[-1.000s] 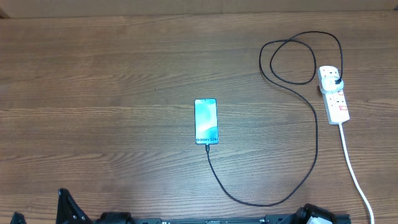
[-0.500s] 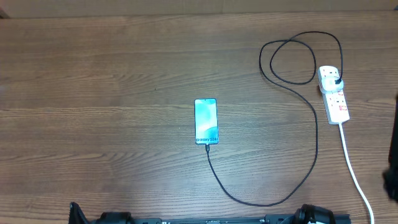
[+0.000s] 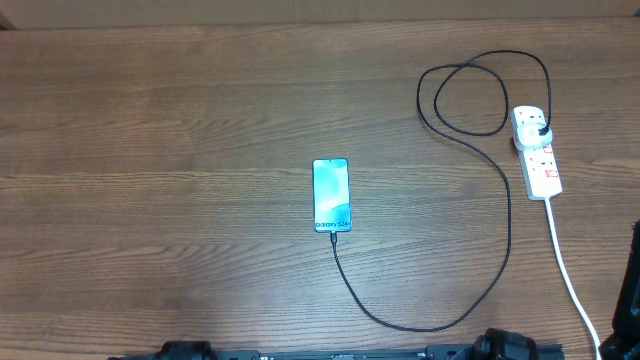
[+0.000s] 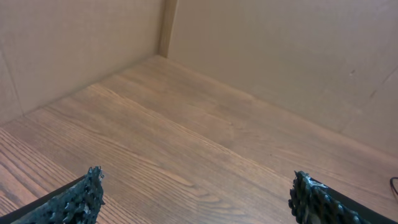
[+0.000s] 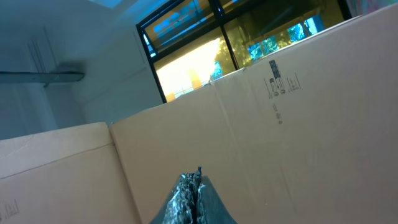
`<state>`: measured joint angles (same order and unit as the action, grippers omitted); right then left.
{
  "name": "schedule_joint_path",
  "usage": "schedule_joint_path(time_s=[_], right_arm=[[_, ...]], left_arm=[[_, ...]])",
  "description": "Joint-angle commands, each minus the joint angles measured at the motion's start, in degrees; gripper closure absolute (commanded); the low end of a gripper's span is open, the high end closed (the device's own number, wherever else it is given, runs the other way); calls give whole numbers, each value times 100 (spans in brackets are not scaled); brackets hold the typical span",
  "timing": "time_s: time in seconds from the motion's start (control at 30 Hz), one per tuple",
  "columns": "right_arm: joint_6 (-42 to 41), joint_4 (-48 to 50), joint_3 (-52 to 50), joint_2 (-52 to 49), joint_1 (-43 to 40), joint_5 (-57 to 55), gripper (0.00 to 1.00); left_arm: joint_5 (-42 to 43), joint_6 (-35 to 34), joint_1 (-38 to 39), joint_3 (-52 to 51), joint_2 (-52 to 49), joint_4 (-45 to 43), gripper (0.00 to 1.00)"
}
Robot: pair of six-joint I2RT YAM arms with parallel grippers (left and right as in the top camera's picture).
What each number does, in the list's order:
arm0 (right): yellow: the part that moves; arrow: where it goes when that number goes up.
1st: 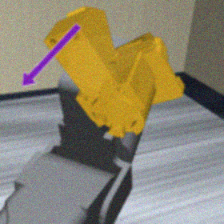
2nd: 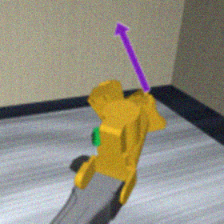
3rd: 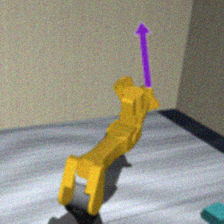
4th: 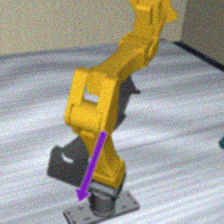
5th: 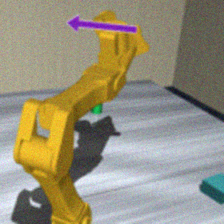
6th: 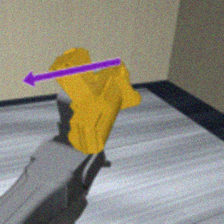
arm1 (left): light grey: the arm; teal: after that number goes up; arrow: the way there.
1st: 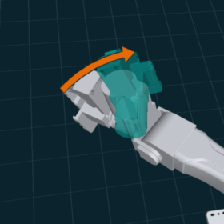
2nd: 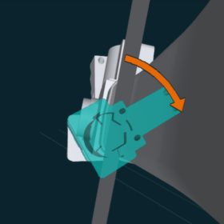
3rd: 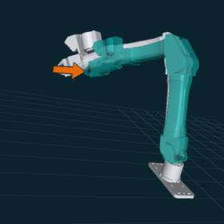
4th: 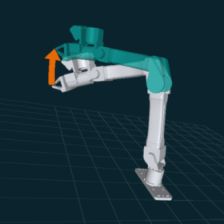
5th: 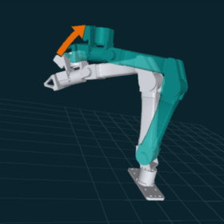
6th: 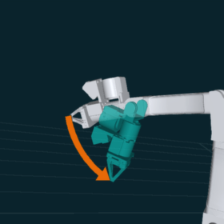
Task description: Plug charger to phone and switch on socket
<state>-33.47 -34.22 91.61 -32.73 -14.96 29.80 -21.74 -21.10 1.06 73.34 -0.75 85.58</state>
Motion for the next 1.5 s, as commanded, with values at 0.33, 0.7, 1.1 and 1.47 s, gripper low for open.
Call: schedule_joint_path(time_s=[0.33, 0.7, 1.1, 1.47], right_arm=[[31, 402, -48, 109, 33, 761, 95], [1434, 645, -48, 1200, 754, 717, 91], [2312, 695, -33, 2103, 1235, 647, 82], [2516, 341, 227, 3233, 1257, -330, 84]], left_arm=[[-74, -101, -72, 31, 50, -7, 0], [-72, -98, -72, 31, 50, -7, 0], [-72, -101, -72, 31, 50, -7, 0], [-72, -98, -72, 31, 50, -4, 1]])
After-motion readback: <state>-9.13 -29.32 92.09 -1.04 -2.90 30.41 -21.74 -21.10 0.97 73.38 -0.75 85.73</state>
